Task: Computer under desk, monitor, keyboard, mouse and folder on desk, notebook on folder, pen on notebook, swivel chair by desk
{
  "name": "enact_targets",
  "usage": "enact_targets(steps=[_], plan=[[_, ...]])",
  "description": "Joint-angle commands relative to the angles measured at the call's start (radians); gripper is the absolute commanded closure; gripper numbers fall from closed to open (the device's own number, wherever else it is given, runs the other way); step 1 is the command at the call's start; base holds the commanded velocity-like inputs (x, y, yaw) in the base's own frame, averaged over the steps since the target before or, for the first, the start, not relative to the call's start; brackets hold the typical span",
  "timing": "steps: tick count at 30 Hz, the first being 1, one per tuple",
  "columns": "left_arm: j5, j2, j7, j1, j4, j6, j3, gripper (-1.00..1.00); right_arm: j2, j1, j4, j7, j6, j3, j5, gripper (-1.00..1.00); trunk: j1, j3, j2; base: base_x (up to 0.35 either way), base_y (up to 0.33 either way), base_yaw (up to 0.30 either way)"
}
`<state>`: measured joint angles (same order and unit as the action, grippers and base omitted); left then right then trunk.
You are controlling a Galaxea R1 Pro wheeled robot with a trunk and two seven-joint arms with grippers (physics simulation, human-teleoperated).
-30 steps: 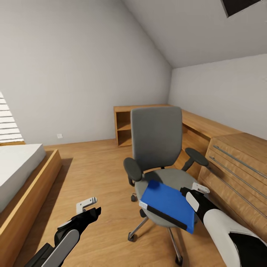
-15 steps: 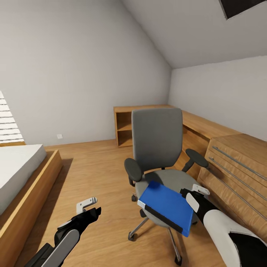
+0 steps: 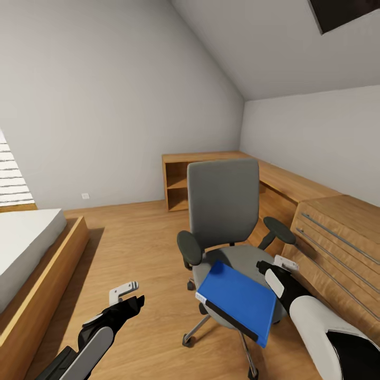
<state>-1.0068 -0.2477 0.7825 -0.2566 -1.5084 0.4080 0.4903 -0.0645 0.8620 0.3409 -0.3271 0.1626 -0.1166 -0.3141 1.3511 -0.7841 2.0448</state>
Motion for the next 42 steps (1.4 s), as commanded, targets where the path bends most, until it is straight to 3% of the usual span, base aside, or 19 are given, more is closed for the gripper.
enact_targets(steps=[1,9,16,19,27,28,30,31,34,38,40,41,42], plan=[[-0.005,-0.001,0.007,-0.001,-0.001,0.002,0.002,-1.0,0.0,0.0,0.006,-0.004,0.005,0.0,-0.008,-1.0,-0.004,0.002,-0.007,0.0,0.0,0.0],[-0.005,-0.001,0.007,-0.001,0.0,0.002,0.002,-1.0,0.018,0.0,0.018,-0.004,0.004,0.0,-0.008,-1.0,-0.035,0.027,-0.063,0.0,0.0,0.0],[-0.004,-0.001,0.007,-0.001,0.002,0.002,0.002,-1.0,0.05,-0.012,0.114,-0.004,0.01,0.0,-0.008,-1.0,-0.062,0.049,-0.112,0.0,0.0,0.0],[-0.003,-0.001,0.007,-0.001,0.002,0.002,0.002,-1.0,0.063,-0.055,0.203,-0.004,0.019,0.001,-0.008,-1.0,-0.073,0.059,-0.133,0.0,0.0,0.0],[0.0,-0.001,0.007,-0.001,0.002,0.001,0.002,-1.0,0.075,-0.309,0.698,0.0,0.182,0.011,-0.014,-1.0,-0.092,0.074,-0.168,0.0,0.0,0.0],[0.0,-0.001,0.007,-0.001,0.002,0.0,0.002,-1.0,0.076,-0.345,0.772,0.001,0.204,0.012,-0.021,-1.0,-0.092,0.074,-0.168,0.0,0.0,0.0],[0.0,-0.001,0.007,-0.001,0.002,0.0,0.002,-1.0,0.079,-0.375,0.832,0.002,0.218,0.013,-0.034,-1.0,-0.092,0.074,-0.168,0.0,0.0,0.0],[-0.001,-0.001,0.007,-0.001,0.002,0.001,0.002,-1.0,0.087,-0.41,0.91,0.003,0.233,0.014,-0.087,-1.0,-0.092,0.074,-0.168,0.0,0.0,0.0],[-0.001,-0.001,0.007,-0.001,0.002,0.001,0.002,-1.0,0.089,-0.425,0.945,0.003,0.242,0.014,-0.148,-1.0,-0.092,0.074,-0.168,0.0,0.0,0.0],[-0.001,-0.001,0.006,-0.001,0.002,0.0,0.003,-1.0,0.096,-0.45,0.986,0.002,0.264,0.015,-0.206,-1.0,-0.092,0.074,-0.168,0.0,0.0,0.0],[-0.001,-0.001,0.006,-0.001,0.002,0.0,0.004,-1.0,0.097,-0.452,0.991,0.002,0.265,0.015,-0.209,-1.0,-0.092,0.074,-0.168,-0.003,0.031,0.0],[-0.001,-0.001,0.006,-0.001,0.002,0.0,0.004,-1.0,0.098,-0.454,0.995,0.001,0.265,0.015,-0.244,-1.0,-0.092,0.074,-0.168,-0.102,0.191,-0.202],[-0.001,-0.001,0.006,-0.001,0.002,0.0,0.004,-1.0,0.097,-0.454,0.995,0.001,0.265,0.015,-0.251,-1.0,-0.092,0.074,-0.168,-0.11,0.2,-0.215]])
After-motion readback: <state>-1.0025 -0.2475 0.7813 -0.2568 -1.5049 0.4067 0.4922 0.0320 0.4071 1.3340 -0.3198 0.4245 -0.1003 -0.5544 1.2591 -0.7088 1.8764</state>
